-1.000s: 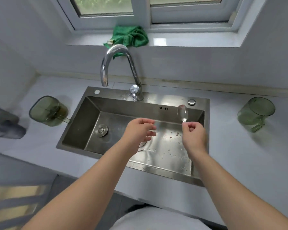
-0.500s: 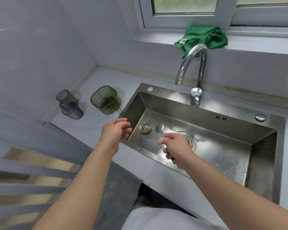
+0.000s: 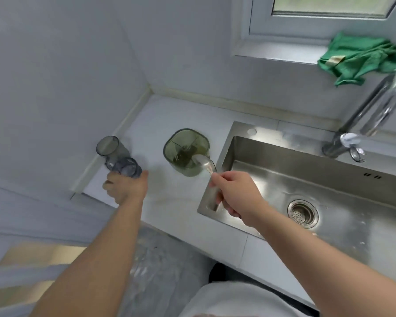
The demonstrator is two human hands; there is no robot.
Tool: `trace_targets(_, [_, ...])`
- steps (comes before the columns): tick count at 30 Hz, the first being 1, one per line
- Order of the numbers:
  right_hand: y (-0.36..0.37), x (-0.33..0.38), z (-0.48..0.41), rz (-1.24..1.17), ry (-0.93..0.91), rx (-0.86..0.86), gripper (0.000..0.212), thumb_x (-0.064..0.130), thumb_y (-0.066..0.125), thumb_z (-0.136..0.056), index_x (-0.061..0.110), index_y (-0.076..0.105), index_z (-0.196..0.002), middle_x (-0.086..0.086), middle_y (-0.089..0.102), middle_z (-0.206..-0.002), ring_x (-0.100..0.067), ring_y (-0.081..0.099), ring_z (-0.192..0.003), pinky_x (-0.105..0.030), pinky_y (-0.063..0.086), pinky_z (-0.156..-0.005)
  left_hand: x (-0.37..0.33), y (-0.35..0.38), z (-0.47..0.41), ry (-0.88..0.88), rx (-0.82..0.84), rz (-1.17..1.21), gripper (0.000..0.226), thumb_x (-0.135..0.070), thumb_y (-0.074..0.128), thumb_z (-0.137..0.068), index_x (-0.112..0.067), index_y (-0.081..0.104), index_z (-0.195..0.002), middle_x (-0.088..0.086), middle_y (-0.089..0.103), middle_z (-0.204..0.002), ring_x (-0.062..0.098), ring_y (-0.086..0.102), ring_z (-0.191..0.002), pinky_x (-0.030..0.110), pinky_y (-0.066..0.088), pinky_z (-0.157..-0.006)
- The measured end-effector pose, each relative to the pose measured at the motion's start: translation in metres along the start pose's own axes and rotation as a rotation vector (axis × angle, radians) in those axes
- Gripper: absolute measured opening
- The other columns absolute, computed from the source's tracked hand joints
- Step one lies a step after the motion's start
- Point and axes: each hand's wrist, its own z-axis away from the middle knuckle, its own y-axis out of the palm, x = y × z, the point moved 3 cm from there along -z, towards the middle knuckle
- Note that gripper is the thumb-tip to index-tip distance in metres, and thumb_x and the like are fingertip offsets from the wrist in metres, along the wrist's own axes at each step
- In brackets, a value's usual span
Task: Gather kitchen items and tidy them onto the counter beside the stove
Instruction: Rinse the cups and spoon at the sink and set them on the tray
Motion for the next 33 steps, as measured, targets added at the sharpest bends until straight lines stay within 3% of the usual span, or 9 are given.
trace_targets(3, [0.014, 0.008, -0.012, 0.003, 0.025, -0.027, 0.026, 0.027, 0.051, -0.099, 0.008, 0.067, -0.091, -0.026, 0.066, -0.070, -0.016, 0.033, -0.033, -0.018, 0.025, -0.036, 0.005, 0.011, -0.038, -0.032, 0.068, -0.082, 0.109, -0.047, 0.083, -0.070, -0.007, 0.019, -0.150, 0.019, 0.028, -0.146, 0.037, 0.032, -0.135, 0.050, 0.040, -0.103])
trace_targets(6, [0.028, 0.009, -0.020, 0.019, 0.049, -0.050, 0.027, 0.028, 0.051, -0.100, 0.010, 0.068, -0.089, -0.021, 0.066, -0.067, -0.017, 0.033, -0.034, -0.019, 0.024, -0.038, 0.013, 0.022, -0.063, -0.030, 0.109, -0.113, 0.116, -0.052, 0.083, -0.067, -0.007, 0.016, -0.151, 0.019, 0.030, -0.145, 0.039, 0.035, -0.134, 0.053, 0.040, -0.104])
trace_targets(12, [0.041, 0.013, -0.030, 0.008, 0.069, -0.091, 0.027, 0.028, 0.053, -0.100, 0.008, 0.068, -0.090, -0.012, 0.062, -0.062, -0.014, 0.030, -0.033, -0.016, 0.023, -0.036, 0.027, 0.026, -0.079, 0.053, 0.093, 0.052, 0.100, -0.039, 0.084, -0.060, -0.010, 0.035, -0.142, 0.012, 0.050, -0.137, 0.035, 0.056, -0.119, 0.049, 0.051, -0.096])
trace_targets(15, [0.039, 0.016, -0.034, 0.020, 0.032, -0.128, 0.026, 0.030, 0.054, -0.099, 0.012, 0.070, -0.089, -0.009, 0.063, -0.062, -0.015, 0.033, -0.034, -0.016, 0.025, -0.036, 0.027, 0.012, -0.062, 0.161, 0.103, 0.037, 0.093, -0.042, 0.084, -0.057, -0.016, 0.045, -0.136, 0.004, 0.058, -0.130, 0.029, 0.061, -0.112, 0.045, 0.053, -0.092])
trace_targets(18, [0.030, 0.021, -0.033, -0.011, -0.069, -0.170, 0.024, 0.033, 0.057, -0.097, 0.021, 0.072, -0.083, -0.005, 0.063, -0.060, -0.018, 0.035, -0.042, -0.018, 0.026, -0.038, 0.017, -0.011, -0.035, 0.400, 0.147, -0.013, 0.089, -0.046, 0.087, -0.054, -0.022, 0.050, -0.131, 0.001, 0.060, -0.123, 0.024, 0.060, -0.109, 0.042, 0.053, -0.090])
trace_targets(24, [0.005, 0.026, -0.011, 0.009, -0.315, -0.252, 0.019, 0.033, 0.063, -0.095, 0.022, 0.075, -0.086, 0.000, 0.062, -0.057, -0.020, 0.044, -0.054, -0.031, 0.036, -0.053, -0.041, -0.021, 0.024, 0.801, 0.540, -0.106, 0.096, -0.035, 0.093, -0.055, -0.022, 0.044, -0.136, -0.005, 0.053, -0.123, 0.012, 0.054, -0.108, 0.027, 0.046, -0.094])
trace_targets(28, [-0.020, 0.013, 0.017, 0.017, -0.378, -0.353, 0.012, 0.024, 0.067, -0.093, 0.015, 0.074, -0.087, -0.013, 0.062, -0.060, -0.010, 0.051, -0.050, -0.021, 0.039, -0.052, -0.072, 0.010, 0.073, 0.939, 0.755, -0.105, 0.093, -0.036, 0.093, -0.053, -0.031, 0.045, -0.133, -0.016, 0.057, -0.115, 0.004, 0.055, -0.103, 0.012, 0.043, -0.085])
trace_targets(33, [-0.059, -0.024, 0.068, 0.049, -0.355, -0.566, 0.010, 0.029, 0.070, -0.091, 0.027, 0.074, -0.082, -0.005, 0.063, -0.060, -0.040, 0.058, -0.064, -0.041, 0.046, -0.058, -0.087, 0.045, 0.143, 1.153, 0.970, -0.042, 0.091, -0.033, 0.092, -0.051, -0.037, 0.045, -0.129, -0.020, 0.059, -0.113, 0.002, 0.059, -0.104, 0.030, 0.054, -0.091])
